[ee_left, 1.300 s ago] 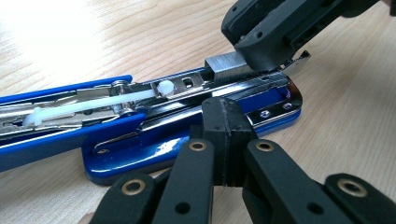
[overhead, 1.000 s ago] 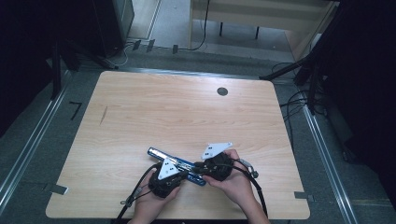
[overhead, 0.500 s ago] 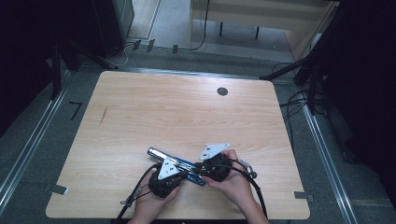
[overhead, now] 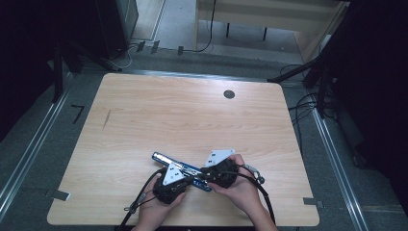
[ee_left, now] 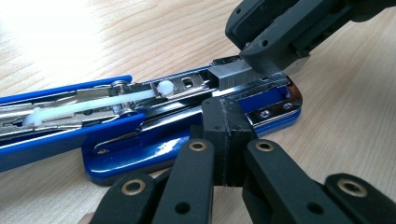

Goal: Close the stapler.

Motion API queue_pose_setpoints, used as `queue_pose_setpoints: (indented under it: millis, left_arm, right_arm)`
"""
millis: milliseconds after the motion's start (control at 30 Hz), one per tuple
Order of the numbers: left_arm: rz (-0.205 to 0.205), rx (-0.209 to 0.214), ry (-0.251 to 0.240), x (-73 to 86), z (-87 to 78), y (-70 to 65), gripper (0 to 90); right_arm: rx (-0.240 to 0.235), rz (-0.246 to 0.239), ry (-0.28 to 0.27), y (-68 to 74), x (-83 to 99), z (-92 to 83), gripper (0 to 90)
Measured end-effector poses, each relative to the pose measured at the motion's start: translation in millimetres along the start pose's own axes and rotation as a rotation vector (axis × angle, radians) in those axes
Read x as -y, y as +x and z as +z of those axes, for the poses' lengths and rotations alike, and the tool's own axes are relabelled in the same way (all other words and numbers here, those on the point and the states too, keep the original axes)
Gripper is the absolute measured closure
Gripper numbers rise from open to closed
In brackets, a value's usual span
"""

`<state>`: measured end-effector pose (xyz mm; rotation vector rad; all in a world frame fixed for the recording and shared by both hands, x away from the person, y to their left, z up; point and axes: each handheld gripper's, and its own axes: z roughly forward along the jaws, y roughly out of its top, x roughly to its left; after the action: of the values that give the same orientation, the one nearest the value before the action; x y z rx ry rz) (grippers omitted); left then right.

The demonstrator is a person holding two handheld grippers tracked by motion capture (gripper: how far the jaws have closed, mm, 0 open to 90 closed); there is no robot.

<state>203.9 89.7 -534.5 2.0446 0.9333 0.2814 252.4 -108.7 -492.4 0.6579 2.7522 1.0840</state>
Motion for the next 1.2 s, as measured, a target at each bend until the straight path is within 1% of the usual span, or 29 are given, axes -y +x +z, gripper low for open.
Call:
queue_pose_setpoints:
  millis: [33, 67, 100, 167, 233, 300, 367, 467, 500, 567, 633, 700, 767, 800, 833, 900, 933, 1000, 1033, 1067, 1100, 1133, 1200]
  left_arm:
    - [-0.001, 0.000, 0.000, 0.0, 0.0, 0.0, 90.0]
    - [-0.001, 0.001, 0.000, 0.0, 0.0, 0.0, 90.0]
    - [-0.001, 0.001, 0.000, 0.0, 0.0, 0.0, 90.0]
    - [0.000, 0.000, -0.001, 0.0, 0.1, 0.0, 90.0]
    - [0.000, 0.001, 0.000, 0.0, 0.0, 0.0, 90.0]
    - [0.000, 0.001, 0.000, 0.0, 0.0, 0.0, 90.0]
    - [-0.001, 0.001, 0.000, 0.0, 0.0, 0.0, 90.0]
    - [0.000, 0.001, 0.000, 0.0, 0.0, 0.0, 90.0]
    - [-0.001, 0.001, 0.000, 0.0, 0.0, 0.1, 90.0]
    - [-0.001, 0.002, 0.001, 0.0, -0.1, 0.2, 90.0]
    - [-0.003, 0.000, 0.000, 0.0, 0.0, 0.1, 90.0]
    - [-0.004, 0.001, -0.001, 0.0, 0.0, 0.2, 90.0]
    - [-0.003, 0.003, 0.000, 0.0, 0.0, 0.3, 90.0]
    - [-0.003, 0.002, 0.000, 0.0, 0.0, 0.3, 90.0]
    - [-0.006, 0.004, 0.000, 0.1, 0.0, 0.2, 90.0]
    - [-0.006, 0.003, 0.000, 0.0, -0.1, 0.3, 90.0]
    - [-0.004, 0.003, 0.000, 0.0, 0.0, 0.4, 90.0]
    - [-0.005, 0.003, 0.000, 0.0, 0.0, 0.3, 90.0]
    - [-0.005, 0.003, 0.000, 0.0, 0.0, 0.4, 90.0]
    - [-0.005, 0.003, 0.000, 0.0, 0.0, 0.3, 90.0]
    - [-0.004, 0.001, 0.000, 0.0, 0.1, 0.2, 90.0]
    - [-0.005, 0.002, -0.001, 0.0, 0.1, 0.2, 90.0]
    - [-0.004, 0.001, -0.001, 0.0, 0.1, 0.2, 90.0]
  right_arm:
    - [0.000, 0.000, -0.004, -0.3, -0.1, -0.6, 77.9]
    - [-0.004, 0.001, -0.020, -1.1, -0.2, -1.5, 78.1]
    - [-0.009, 0.020, -0.028, -0.5, -0.3, -2.5, 79.0]
    - [-0.020, 0.028, -0.070, -2.5, 0.0, -3.8, 84.6]
    - [-0.024, 0.045, -0.079, -3.2, 1.0, -4.2, 87.1]
    - [-0.027, 0.049, -0.075, -4.4, 2.3, -2.9, 85.5]
    - [-0.030, 0.051, -0.068, -4.4, 3.1, -1.6, 78.3]
    - [-0.035, 0.026, -0.053, -1.8, 3.1, 0.0, 70.6]
    - [-0.031, 0.007, -0.048, 0.0, 3.6, 0.3, 68.4]
    - [-0.001, -0.035, -0.033, 3.6, 5.8, 2.2, 65.2]
    - [0.003, -0.052, -0.022, 6.3, 8.9, 5.3, 63.5]
    - [0.025, -0.073, -0.011, 9.3, 11.1, 8.7, 63.7]
    - [0.051, -0.098, -0.017, 12.2, 11.0, 9.8, 67.1]
    - [0.061, -0.101, -0.017, 13.2, 10.8, 9.8, 69.5]
    - [0.075, -0.114, -0.023, 13.3, 10.5, 9.3, 71.3]
    - [0.082, -0.116, -0.045, 13.5, 10.3, 7.0, 76.0]
    - [0.083, -0.117, -0.053, 13.6, 10.2, 5.2, 77.3]
    - [0.071, -0.124, -0.066, 14.1, 10.2, 3.0, 81.4]
    - [0.068, -0.137, -0.066, 14.5, 10.1, 3.2, 81.3]
    - [0.063, -0.145, -0.066, 14.9, 10.3, 3.9, 80.2]
    - [0.044, -0.143, -0.068, 15.1, 10.2, 4.4, 77.8]
    - [0.035, -0.140, -0.065, 15.5, 9.9, 4.7, 76.3]
    - [0.041, -0.148, -0.059, 16.1, 9.5, 4.6, 74.3]
